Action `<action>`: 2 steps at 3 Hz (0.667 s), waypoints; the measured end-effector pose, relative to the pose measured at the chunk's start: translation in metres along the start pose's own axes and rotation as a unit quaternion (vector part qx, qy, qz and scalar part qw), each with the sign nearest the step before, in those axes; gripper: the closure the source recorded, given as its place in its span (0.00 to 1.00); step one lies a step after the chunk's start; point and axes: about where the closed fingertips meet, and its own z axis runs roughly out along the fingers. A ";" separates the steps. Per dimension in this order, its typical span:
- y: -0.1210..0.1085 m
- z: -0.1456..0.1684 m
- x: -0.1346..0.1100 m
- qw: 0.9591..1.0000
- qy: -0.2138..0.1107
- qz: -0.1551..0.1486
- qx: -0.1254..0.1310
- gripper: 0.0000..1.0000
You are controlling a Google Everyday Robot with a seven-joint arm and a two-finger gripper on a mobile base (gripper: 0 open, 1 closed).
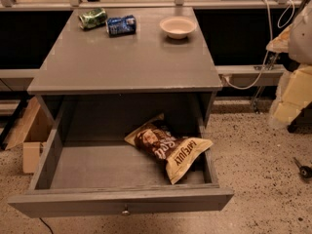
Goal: Pick brown chip bag from top drawer and place on counter
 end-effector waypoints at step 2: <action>0.007 0.030 -0.011 0.999 -0.023 0.032 -0.021 0.00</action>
Offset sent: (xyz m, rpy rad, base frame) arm 0.0149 0.0449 -0.0801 0.1990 0.1203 -0.1156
